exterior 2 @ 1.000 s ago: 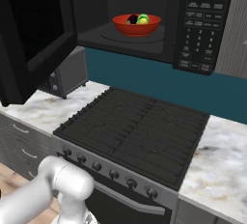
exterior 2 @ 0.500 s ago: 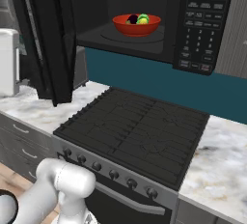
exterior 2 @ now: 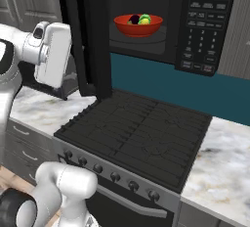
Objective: Place the bowl containing the eggplant and corn in the microwave. Close the microwave door and press the start button to microwave the meal.
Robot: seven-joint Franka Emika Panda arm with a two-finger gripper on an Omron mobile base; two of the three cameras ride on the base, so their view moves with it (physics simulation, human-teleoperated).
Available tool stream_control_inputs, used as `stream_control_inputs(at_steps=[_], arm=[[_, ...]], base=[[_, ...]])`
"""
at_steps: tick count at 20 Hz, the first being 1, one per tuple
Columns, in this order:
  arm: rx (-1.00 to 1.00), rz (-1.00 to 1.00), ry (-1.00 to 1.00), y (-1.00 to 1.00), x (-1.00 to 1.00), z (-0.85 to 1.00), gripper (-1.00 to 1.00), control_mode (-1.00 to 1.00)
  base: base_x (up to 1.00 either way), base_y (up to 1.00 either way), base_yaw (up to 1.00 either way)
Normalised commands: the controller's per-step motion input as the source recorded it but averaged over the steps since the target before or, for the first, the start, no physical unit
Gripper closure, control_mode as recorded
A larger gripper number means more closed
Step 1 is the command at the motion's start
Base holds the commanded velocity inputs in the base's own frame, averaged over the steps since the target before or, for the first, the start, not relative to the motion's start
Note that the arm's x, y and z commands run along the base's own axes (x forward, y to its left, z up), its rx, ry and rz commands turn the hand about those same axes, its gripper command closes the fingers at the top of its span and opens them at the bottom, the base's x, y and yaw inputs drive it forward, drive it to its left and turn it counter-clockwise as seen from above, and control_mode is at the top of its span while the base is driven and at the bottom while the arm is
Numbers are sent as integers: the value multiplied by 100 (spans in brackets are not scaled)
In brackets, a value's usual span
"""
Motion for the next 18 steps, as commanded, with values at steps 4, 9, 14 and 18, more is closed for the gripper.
stream_control_inputs(at_steps=[4, 9, 14, 18], arm=[[6, 12, 0, -66, 98, 0, -100, -100], [5, 15, -3, -56, 100, 0, -100, -100], [5, 20, -10, -52, 98, 0, -100, -100], [4, 27, -17, -48, 92, 0, -100, -100]], base=[[0, 0, 0], [0, 0, 0], [0, 0, 0], [0, 0, 0]])
